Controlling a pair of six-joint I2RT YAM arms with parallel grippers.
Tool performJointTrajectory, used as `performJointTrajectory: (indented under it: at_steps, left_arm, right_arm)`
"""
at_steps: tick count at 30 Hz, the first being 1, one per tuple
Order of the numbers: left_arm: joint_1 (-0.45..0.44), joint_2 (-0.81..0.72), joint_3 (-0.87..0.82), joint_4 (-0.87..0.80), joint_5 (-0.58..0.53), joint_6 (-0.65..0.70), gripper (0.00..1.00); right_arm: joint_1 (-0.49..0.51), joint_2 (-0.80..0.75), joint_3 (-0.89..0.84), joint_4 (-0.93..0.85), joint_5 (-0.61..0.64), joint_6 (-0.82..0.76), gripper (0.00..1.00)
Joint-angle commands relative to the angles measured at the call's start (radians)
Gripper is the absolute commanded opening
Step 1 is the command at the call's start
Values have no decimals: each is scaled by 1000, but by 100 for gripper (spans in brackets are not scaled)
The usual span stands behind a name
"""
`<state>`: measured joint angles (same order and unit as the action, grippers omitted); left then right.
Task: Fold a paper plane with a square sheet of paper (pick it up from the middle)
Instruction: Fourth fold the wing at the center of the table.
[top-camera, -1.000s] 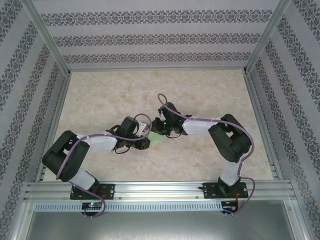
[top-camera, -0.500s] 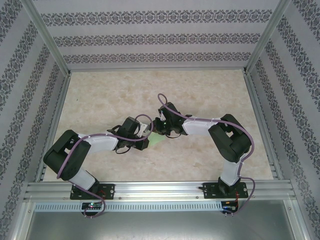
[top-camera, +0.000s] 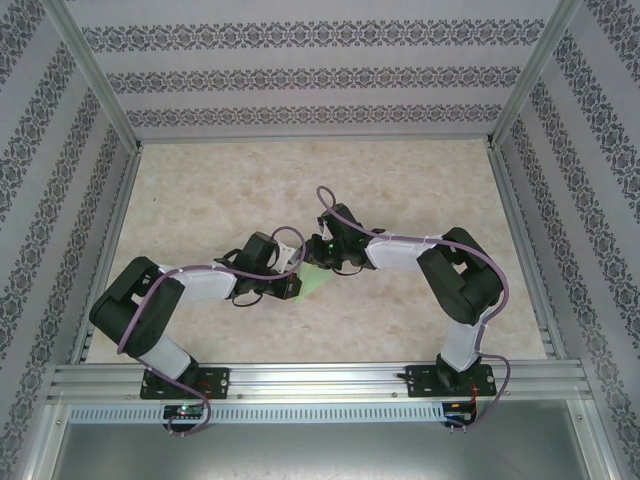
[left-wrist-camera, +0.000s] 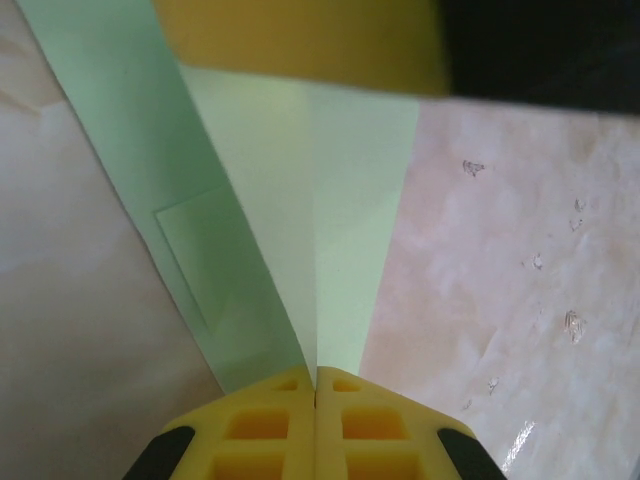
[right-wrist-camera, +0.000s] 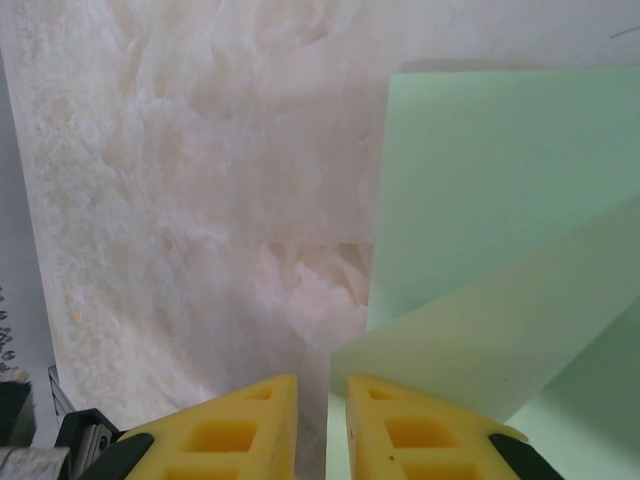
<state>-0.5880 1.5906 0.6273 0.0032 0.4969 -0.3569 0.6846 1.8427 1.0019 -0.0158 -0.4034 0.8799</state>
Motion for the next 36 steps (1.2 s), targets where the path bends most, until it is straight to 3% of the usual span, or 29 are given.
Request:
performJointTrajectory:
  at_steps: [1,11,18,26,36]
  left_arm:
    - [24,21,7,51,59,-27,1]
    - [49,74,-25,133,106,-78,1]
    - [83,38,-49,129,107,-89,1]
    - [100,37,-58,159,141,-126,0]
    - [132,30,-79,204,191,-194,0]
  right_arm:
    - [-7,-22,8,2,7,-17,20]
    - [-18,9,10,56,-30,-15,20]
    - [-29,-96,-17,14,5,-49,21]
    - [-11,-74,-3,-19,-28,-72,9]
    - [7,-22,11,7,-43,-52,8]
